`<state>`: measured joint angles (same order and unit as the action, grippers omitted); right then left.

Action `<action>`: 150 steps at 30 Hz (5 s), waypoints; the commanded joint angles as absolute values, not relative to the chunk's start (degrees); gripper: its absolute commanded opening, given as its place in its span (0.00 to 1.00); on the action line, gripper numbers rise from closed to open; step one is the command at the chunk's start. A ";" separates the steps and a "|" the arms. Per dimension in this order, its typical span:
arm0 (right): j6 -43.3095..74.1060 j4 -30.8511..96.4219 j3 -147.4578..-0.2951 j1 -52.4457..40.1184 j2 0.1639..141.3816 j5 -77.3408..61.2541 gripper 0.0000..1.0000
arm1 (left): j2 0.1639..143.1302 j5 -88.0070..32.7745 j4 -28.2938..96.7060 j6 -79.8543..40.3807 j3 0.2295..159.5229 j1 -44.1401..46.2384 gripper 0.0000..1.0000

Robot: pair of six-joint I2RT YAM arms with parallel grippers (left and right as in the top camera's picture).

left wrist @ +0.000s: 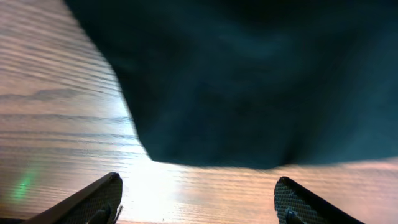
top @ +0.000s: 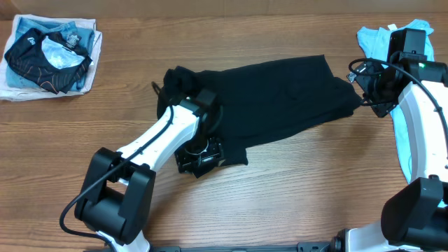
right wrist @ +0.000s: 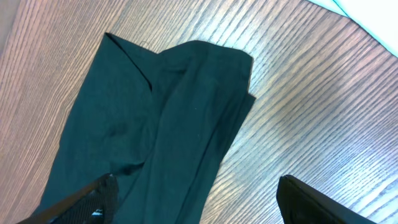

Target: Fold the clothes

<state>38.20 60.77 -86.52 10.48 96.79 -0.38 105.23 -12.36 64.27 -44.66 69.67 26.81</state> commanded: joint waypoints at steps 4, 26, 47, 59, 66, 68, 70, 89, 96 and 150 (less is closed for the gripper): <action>37.45 61.01 -87.61 10.63 95.15 0.30 0.86 | 103.66 -11.81 60.75 -46.35 64.40 24.01 0.81; 37.43 63.68 -87.61 10.63 95.15 0.32 0.79 | 103.74 -14.90 50.74 -44.77 59.68 22.09 0.04; 37.04 59.05 -80.84 10.57 101.34 0.34 0.75 | 91.37 -7.88 67.57 -41.50 60.66 21.23 0.04; 42.04 60.47 -80.82 10.70 106.48 2.13 0.65 | 91.37 -6.85 70.04 -38.72 60.64 16.93 0.04; 44.03 60.01 -79.90 10.74 106.54 2.85 0.66 | 91.37 -6.85 69.82 -38.72 60.64 16.93 0.04; 45.10 59.31 -78.70 10.74 106.54 2.87 0.66 | 91.37 -6.85 69.78 -38.72 60.64 16.93 0.04; 45.25 57.41 -77.08 10.81 106.54 2.87 0.67 | 91.37 -6.85 69.71 -38.72 60.64 16.93 0.04; 44.97 51.81 -75.33 12.84 109.43 2.87 0.64 | 91.37 -6.90 68.95 -38.72 60.64 16.95 0.04; 45.01 51.44 -75.33 12.84 112.22 2.44 0.57 | 91.37 -7.07 68.97 -38.74 60.64 16.93 0.04; 40.12 77.84 -111.28 12.82 73.03 -0.60 0.04 | 72.53 4.12 93.38 -37.54 118.02 18.00 0.04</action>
<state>40.66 79.99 -110.26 12.67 71.35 1.08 70.04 -2.63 95.35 -36.10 117.43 17.65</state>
